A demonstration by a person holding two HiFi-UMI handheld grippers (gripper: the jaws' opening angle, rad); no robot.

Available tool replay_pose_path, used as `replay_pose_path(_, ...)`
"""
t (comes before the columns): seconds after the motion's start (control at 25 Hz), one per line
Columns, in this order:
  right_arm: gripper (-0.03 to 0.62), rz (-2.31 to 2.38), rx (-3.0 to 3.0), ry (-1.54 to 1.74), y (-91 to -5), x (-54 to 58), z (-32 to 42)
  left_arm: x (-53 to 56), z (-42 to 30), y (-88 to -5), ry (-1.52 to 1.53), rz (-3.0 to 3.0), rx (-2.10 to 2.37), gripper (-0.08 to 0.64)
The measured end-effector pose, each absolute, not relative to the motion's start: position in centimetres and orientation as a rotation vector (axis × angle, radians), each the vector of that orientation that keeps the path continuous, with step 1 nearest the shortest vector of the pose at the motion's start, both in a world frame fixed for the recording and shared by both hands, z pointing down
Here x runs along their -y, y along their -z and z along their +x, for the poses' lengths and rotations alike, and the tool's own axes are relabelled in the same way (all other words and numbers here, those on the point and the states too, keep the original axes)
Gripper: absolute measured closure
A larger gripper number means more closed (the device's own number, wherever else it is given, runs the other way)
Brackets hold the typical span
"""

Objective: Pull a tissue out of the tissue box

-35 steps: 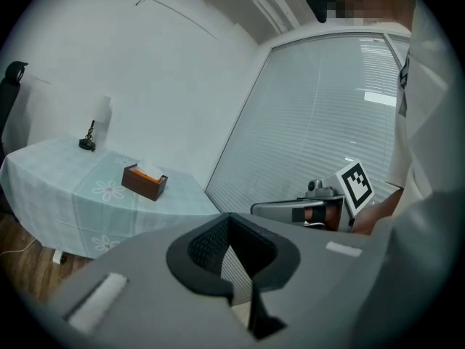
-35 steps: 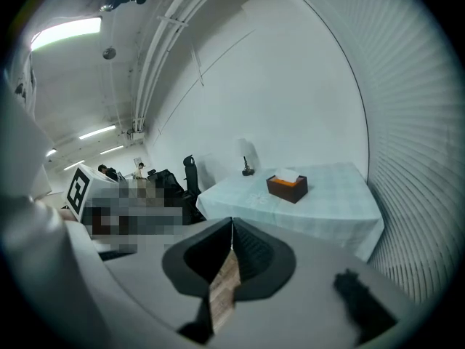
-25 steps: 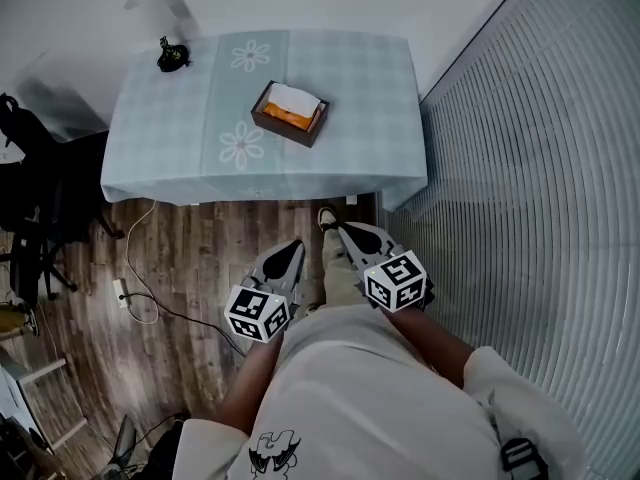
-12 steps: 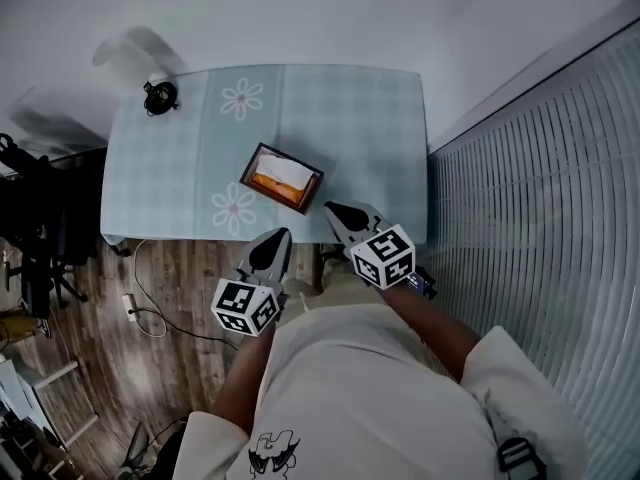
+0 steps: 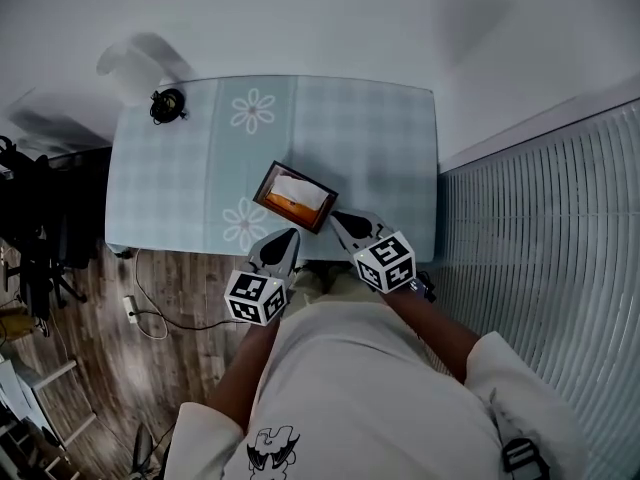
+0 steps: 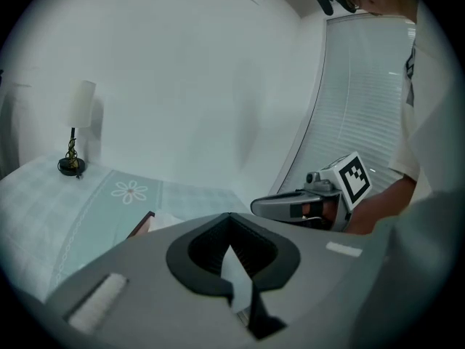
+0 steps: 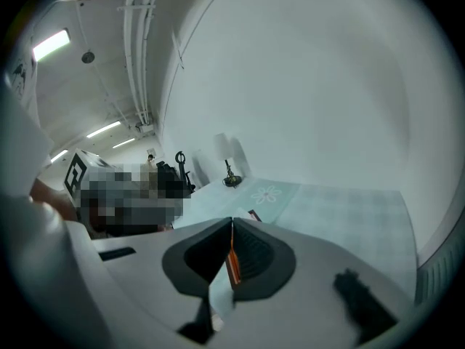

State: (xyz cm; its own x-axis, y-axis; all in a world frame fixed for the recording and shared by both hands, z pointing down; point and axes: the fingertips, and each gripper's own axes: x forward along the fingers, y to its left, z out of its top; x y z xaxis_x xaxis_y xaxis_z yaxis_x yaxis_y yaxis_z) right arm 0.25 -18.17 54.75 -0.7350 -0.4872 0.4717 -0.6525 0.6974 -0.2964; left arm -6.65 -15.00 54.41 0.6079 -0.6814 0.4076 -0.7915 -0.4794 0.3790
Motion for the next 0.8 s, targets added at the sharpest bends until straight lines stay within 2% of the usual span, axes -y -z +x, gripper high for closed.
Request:
replay_pose_path(0.48, 0.575, 0.802, 2.364, -0.683, -63.4, 22.3, -1.7, 20.0, -8.4, -62.7, -0.420, 2.188, 1.133, 0.554)
replay_pose_path(0.64, 0.486, 0.775, 2.297, -0.704, -66.2, 23.3, -1.7, 20.7, -8.6, -64.8, -0.450, 2.138, 1.130, 0.554)
replay_pose_path(0.8, 0.431, 0.741, 2.249, -0.700, -67.8, 23.6, -1.8, 20.9, -8.7, -66.3, -0.494, 2.104, 1.137, 0.554)
